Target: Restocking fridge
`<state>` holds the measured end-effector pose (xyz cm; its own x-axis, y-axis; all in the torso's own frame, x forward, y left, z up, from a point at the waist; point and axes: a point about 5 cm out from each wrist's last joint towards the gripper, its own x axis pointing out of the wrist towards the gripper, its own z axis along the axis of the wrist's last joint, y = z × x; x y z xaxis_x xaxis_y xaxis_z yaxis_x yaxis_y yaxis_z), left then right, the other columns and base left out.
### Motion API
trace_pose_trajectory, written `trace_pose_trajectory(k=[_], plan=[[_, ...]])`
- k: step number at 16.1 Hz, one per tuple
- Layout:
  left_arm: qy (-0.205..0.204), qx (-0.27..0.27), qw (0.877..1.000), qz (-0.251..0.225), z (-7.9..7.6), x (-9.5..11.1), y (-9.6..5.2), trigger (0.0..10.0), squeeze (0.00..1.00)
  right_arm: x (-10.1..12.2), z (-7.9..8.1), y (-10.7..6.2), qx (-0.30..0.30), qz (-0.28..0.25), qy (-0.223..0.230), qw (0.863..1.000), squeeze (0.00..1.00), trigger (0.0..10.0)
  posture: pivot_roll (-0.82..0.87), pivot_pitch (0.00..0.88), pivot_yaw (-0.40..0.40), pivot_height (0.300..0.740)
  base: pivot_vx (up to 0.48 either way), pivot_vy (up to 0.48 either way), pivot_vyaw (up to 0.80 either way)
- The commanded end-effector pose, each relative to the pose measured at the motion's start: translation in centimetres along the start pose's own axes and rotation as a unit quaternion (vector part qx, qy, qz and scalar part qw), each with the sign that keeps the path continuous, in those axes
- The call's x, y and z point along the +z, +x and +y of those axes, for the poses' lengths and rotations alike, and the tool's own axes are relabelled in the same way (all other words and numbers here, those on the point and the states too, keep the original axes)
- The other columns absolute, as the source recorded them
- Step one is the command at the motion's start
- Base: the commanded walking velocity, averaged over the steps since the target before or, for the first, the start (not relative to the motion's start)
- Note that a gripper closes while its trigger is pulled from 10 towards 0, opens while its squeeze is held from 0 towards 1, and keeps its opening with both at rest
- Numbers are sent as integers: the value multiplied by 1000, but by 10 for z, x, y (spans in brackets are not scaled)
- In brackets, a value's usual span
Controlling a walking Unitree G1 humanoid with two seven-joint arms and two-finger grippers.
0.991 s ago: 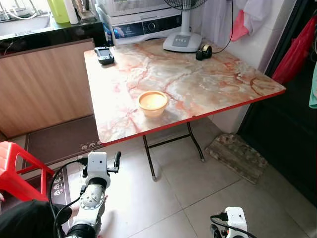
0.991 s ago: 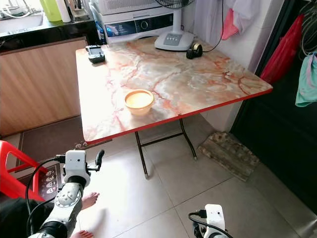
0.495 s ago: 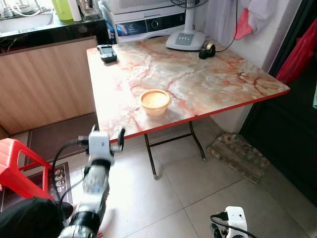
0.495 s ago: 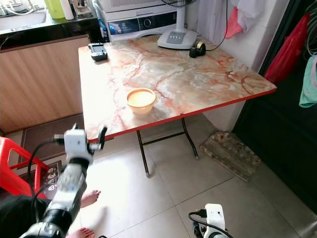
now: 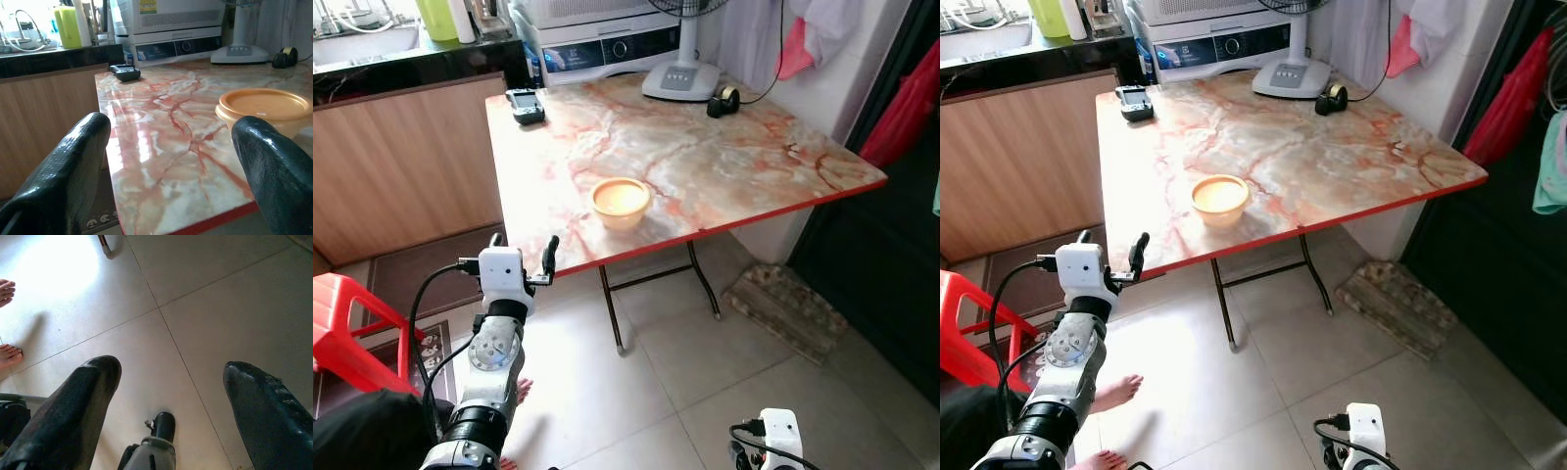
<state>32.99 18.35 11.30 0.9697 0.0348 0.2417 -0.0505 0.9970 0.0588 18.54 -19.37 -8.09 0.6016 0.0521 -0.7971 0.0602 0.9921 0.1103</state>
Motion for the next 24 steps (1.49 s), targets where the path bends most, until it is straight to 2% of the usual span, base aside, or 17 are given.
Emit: trace_pose_trajectory(k=[1, 5, 19, 24], plan=[[-6, 4, 1000, -2, 4, 3, 2, 10000, 0, 0, 1, 0, 1, -2, 5, 1000, 0, 10000, 1, 0, 41, 740, 266, 0, 0], [-11, -7, 1000, 0, 0, 4, 4, 10000, 0, -1, 1, 0, 0, -7, 10, 1000, 0, 10000, -6, 0, 46, 740, 270, 0, 0], [-16, -9, 1000, 3, 0, 8, 7, 10000, 0, 4, 2, 1, 8, -11, 4, 1000, 0, 10000, 3, 12, 39, 740, 283, 0, 0], [-45, -13, 999, 18, -3, 4, 6, 10000, 0, 4, 1, 1, 8, -9, 2, 1000, 0, 10000, 3, 22, 30, 740, 169, 0, 0]])
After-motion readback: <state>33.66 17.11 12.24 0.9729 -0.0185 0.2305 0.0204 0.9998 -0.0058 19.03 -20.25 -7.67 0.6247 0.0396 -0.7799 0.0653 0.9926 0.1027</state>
